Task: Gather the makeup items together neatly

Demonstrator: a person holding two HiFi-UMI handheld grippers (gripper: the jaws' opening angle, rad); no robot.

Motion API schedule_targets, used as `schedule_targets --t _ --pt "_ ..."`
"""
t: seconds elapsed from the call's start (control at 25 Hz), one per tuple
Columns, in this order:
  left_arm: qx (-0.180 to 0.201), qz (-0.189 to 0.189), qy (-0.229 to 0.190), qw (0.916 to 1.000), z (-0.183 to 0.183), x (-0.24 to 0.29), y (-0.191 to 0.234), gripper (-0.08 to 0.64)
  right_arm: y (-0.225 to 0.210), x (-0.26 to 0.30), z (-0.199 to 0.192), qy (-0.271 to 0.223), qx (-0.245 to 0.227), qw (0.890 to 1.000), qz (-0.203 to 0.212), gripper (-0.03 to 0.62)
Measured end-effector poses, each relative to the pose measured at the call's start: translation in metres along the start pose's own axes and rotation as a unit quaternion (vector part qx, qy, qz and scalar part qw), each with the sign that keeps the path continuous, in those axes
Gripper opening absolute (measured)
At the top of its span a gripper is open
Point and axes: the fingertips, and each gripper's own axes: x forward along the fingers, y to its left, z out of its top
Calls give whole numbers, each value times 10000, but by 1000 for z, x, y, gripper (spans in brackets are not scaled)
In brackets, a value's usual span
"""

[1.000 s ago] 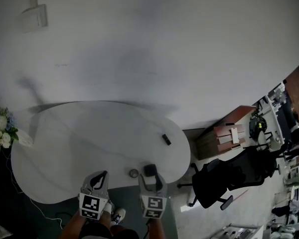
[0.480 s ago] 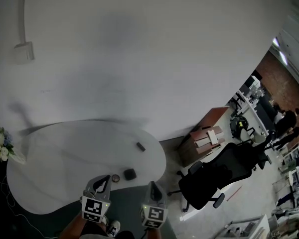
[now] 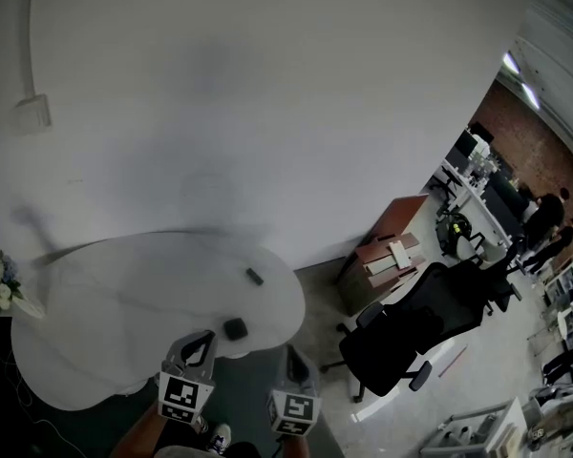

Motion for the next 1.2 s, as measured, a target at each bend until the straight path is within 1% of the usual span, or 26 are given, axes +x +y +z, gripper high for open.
schedule_targets --t 0.2,0.28,0.48,0.68,0.88,1.2 --pt "124 -81 -55 9999 9 24 -1 9 -11 9 5 -61 0 10000 -27 5" --pt "137 -136 -52 9998 12 40 2 9 -18 18 3 -5 24 10000 -74 5" --pt "194 -441 181 9987 6 87 14 9 -32 51 -1 240 143 9991 -329 5" --pt "178 -880 406 9951 -9 146 15 9 -52 95 -12 419 309 9969 -592 5" --pt "118 -1215 697 9901 -31 202 22 9 -62 139 -25 620 464 9942 -747 5" --pt "45 -1647 1118 9800 -70 264 25 11 -76 185 -66 1081 667 9868 -1008 5"
